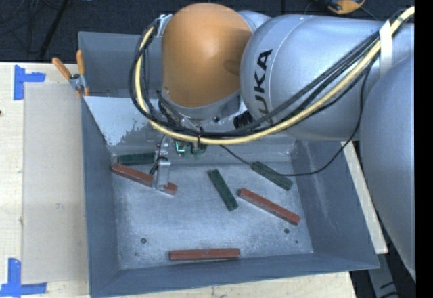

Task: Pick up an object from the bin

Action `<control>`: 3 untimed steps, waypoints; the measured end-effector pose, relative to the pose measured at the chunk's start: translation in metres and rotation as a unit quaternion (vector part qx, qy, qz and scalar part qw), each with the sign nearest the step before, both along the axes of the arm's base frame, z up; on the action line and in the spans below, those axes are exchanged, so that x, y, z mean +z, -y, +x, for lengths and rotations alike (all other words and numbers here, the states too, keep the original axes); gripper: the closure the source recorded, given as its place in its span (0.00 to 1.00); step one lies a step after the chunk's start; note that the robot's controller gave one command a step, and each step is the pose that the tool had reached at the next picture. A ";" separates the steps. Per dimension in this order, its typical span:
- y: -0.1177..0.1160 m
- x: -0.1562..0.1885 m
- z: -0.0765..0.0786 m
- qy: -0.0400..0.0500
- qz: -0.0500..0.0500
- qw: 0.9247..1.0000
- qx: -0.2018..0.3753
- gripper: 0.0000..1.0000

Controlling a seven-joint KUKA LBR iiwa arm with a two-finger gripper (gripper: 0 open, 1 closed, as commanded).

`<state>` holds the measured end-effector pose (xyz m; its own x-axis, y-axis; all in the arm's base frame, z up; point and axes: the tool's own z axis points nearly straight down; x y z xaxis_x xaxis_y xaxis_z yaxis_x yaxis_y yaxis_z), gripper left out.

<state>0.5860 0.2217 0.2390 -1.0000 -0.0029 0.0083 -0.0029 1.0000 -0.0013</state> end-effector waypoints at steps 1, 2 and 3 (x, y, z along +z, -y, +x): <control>0.002 0.005 0.002 0.004 0.001 1.000 -0.003 1.00; 0.002 0.005 0.002 0.004 0.001 1.000 -0.003 1.00; -0.014 -0.093 0.030 0.002 0.000 0.999 0.042 0.00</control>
Offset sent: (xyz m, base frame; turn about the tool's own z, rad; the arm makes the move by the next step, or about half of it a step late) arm 0.0000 0.0000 0.0000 0.0000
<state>0.6160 0.2359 0.1455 -0.9962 -0.0873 0.0050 -0.0873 0.9962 -0.0009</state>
